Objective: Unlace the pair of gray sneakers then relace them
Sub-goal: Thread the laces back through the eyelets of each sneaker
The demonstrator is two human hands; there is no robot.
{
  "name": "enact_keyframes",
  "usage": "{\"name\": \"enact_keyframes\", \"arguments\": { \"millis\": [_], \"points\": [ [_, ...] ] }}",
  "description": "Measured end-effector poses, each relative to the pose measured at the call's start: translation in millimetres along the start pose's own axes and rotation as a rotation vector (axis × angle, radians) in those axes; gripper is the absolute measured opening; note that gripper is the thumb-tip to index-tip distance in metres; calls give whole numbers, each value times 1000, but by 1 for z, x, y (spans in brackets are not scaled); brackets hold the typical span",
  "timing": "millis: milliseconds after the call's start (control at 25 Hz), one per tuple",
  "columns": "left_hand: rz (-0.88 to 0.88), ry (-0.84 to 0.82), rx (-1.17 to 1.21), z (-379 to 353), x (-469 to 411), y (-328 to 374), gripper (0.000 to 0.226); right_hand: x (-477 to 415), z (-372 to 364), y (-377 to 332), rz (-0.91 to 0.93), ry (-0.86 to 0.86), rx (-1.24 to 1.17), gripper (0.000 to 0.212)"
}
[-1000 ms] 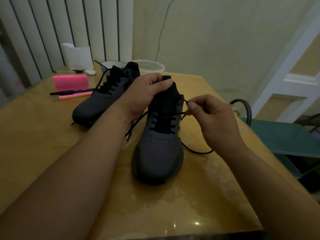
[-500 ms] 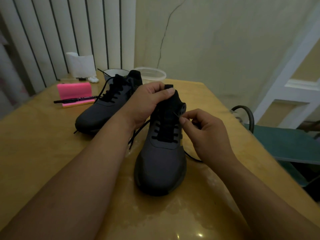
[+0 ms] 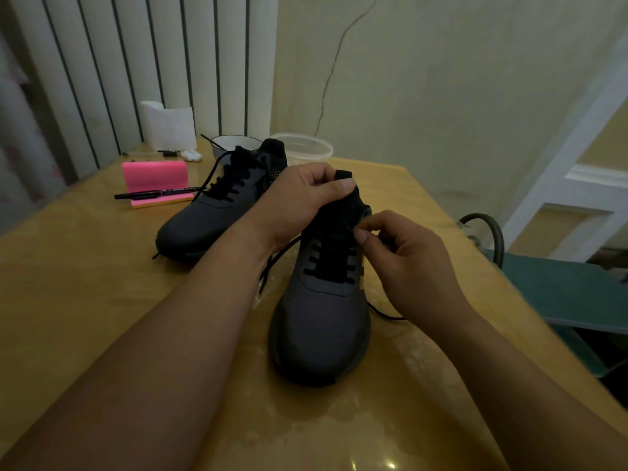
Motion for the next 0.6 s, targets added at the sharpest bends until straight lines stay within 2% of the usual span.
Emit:
{"name": "enact_keyframes", "arguments": {
  "millis": [160,360,440,600],
  "points": [
    [-2,5,-9,0,0,1,23,0,-7,-9,-60,1,-87,9],
    [15,2,-7,0,1,1,16,-1,-7,-6,-325,-110,-420,16],
    [16,14,-8,1,0,1,17,-3,-8,-10,-318,-137,-410,16],
    [15,63,-74,-1,1,0,19,-5,-13,-20,-272,-59,-225,16]
  ]
}}
Point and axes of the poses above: each hand's wrist, its own x-axis away from the middle knuckle, its own z-axis out of the back of the hand, y = z × x, the point moved 3 cm from there along -x, towards the middle knuckle, and after that the axes turned 12 degrees about x, right-handed, at the moved point
